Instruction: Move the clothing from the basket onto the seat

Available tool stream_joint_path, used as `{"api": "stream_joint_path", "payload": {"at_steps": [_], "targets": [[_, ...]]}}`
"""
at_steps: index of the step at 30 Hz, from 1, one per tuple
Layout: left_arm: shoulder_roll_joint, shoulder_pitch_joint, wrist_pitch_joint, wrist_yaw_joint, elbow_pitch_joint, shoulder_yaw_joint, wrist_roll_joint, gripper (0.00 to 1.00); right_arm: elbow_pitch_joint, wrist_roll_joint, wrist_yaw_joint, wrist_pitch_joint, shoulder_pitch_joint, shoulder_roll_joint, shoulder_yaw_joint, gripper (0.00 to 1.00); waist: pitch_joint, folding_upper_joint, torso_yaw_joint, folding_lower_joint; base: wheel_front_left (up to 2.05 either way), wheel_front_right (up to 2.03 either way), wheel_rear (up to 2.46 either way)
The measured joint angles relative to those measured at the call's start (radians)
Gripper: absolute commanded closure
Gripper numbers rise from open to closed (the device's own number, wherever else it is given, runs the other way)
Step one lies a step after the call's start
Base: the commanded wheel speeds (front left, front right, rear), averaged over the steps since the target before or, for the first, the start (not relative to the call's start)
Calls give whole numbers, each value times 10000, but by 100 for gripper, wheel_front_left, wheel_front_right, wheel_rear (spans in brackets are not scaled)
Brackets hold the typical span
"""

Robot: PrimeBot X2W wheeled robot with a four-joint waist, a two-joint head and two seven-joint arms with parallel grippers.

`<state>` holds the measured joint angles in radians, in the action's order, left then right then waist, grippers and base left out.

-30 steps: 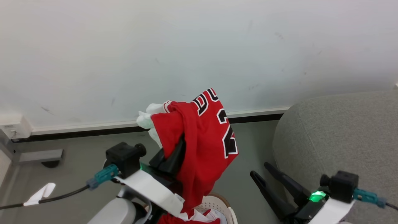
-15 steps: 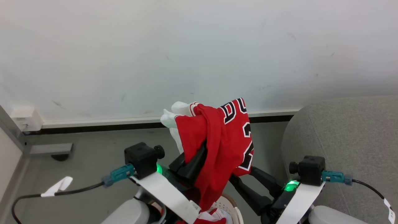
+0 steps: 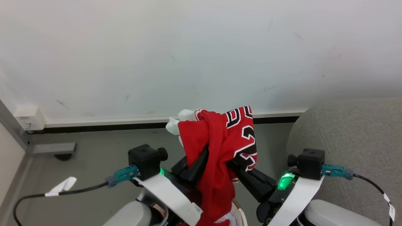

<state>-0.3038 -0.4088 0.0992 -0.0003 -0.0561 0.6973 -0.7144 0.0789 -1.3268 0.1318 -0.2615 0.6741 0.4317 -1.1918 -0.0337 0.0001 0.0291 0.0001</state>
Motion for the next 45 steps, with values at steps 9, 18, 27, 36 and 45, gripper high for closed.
{"api": "stream_joint_path", "payload": {"at_steps": [9,18,27,36,45], "targets": [[-71,7,136,100,244,13,54,85,82,443,0,-10,-101,15,280,100,32,0,-99,0,0,0,0],[-173,165,253,215,803,130,176,0,142,867,0,-10,-247,86,800,100,21,0,-141,-1,0,0,0],[-272,219,596,186,1116,255,424,0,132,1120,0,-10,-442,339,1450,100,-12,0,-236,-1,0,0,0],[-297,266,616,182,1177,399,479,0,113,1400,0,-10,-617,416,1837,100,-1,0,-510,-1,0,0,0],[-330,287,621,167,1139,477,479,0,163,1563,0,-10,-620,416,1971,100,99,0,-1199,-1,0,0,0]]}}
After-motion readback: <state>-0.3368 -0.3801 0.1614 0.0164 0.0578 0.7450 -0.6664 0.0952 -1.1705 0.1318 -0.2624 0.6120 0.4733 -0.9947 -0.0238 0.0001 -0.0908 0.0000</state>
